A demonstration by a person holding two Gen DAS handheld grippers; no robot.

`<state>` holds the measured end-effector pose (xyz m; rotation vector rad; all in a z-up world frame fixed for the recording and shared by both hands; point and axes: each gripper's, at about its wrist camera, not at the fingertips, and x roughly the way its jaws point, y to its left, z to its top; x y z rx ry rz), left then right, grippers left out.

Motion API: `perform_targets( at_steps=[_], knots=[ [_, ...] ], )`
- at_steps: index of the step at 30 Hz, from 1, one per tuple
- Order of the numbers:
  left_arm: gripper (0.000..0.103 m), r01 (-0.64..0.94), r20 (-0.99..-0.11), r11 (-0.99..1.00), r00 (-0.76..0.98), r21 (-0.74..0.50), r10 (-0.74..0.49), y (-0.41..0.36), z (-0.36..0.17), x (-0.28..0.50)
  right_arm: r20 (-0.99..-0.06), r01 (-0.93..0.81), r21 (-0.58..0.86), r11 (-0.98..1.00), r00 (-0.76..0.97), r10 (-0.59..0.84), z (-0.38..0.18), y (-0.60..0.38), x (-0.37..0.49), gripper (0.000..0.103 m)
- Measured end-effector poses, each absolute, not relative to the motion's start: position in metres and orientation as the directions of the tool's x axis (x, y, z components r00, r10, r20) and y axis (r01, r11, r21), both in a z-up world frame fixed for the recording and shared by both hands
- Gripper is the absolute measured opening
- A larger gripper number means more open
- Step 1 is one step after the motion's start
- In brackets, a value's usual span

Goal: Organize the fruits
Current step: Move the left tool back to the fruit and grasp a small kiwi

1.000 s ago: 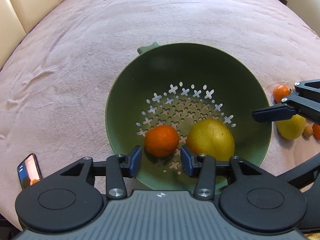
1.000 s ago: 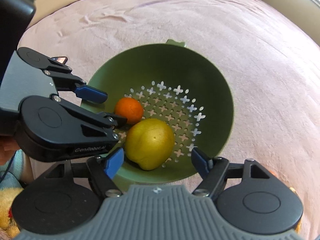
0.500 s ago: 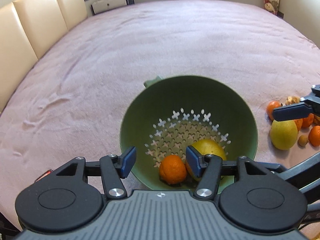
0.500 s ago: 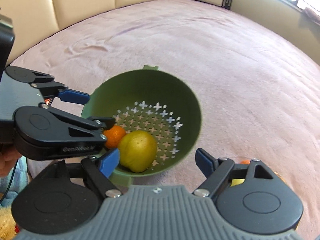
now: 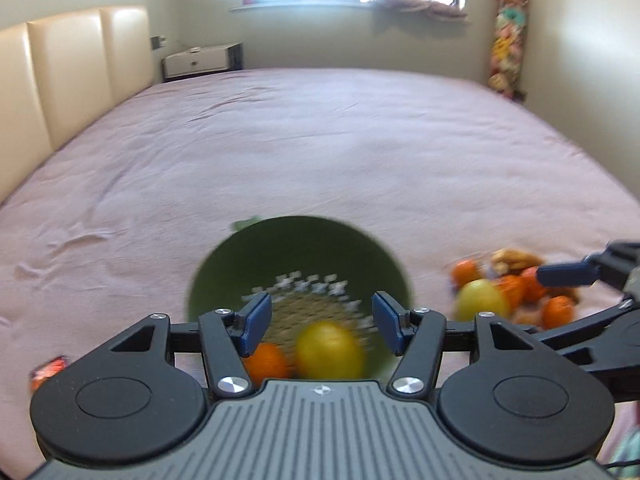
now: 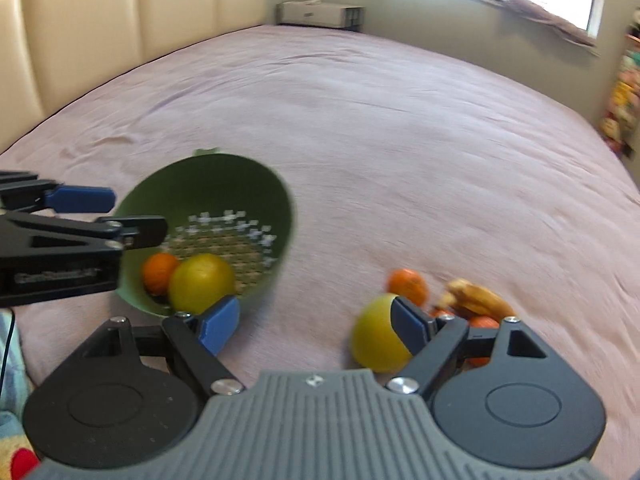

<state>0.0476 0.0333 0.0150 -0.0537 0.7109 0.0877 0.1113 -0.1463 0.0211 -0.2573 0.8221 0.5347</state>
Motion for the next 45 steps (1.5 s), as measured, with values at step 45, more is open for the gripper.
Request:
perform_targets(
  at_steps=[45],
  knots=[
    [0.034,0.278,-0.842,0.931,0.419,-0.238,-0.34,-0.091,-0.101,0.082,-0.819,-0.353,0.005,0.936,0.536,0.207,-0.057,-0.245,0.126,0.041]
  ],
)
